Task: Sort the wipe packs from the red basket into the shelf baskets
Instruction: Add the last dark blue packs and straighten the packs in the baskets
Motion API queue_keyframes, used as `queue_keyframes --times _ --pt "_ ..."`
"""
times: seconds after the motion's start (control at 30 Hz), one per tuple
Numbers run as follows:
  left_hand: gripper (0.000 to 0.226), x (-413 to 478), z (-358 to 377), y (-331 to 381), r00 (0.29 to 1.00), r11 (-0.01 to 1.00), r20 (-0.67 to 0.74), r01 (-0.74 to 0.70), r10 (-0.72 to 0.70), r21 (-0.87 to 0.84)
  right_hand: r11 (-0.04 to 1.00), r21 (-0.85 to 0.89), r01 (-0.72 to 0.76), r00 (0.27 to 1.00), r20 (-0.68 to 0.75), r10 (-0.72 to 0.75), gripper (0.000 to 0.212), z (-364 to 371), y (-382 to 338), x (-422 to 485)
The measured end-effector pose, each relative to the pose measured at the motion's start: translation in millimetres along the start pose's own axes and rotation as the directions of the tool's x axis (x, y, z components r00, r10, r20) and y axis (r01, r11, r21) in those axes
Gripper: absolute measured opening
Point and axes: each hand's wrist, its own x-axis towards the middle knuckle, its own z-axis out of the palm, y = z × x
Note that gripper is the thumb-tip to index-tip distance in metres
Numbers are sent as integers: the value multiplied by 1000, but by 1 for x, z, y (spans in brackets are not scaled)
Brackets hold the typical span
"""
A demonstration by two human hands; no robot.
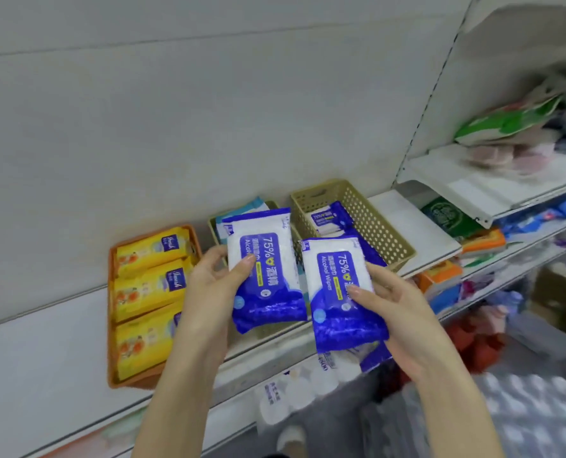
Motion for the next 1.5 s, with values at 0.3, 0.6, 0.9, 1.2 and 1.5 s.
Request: queue_keyframes --times 0.3,0.6,0.9,1.2,1.5 --pt "33 85 39 -18 990 989 12 139 -140 45 995 42 87 838 -543 -51 12 -86 -3 63" --pt "38 123 20 -35 985 990 -144 109 -95 93 997 -39 60 870 -488 -72 32 -126 -27 147" --pt "12 116 23 -56 868 991 -477 113 -135 -74 856 -518 -2 973 -197 -117 16 -115 -37 267" --pt "14 94 37 -76 747 980 -635 150 -198 -128 774 -630 -65 994 30 108 13 -94 5 324" --pt "15 53 22 -70 669 946 -707 -22 -227 -324 678 -724 -130 982 0 188 52 -100 26 340"
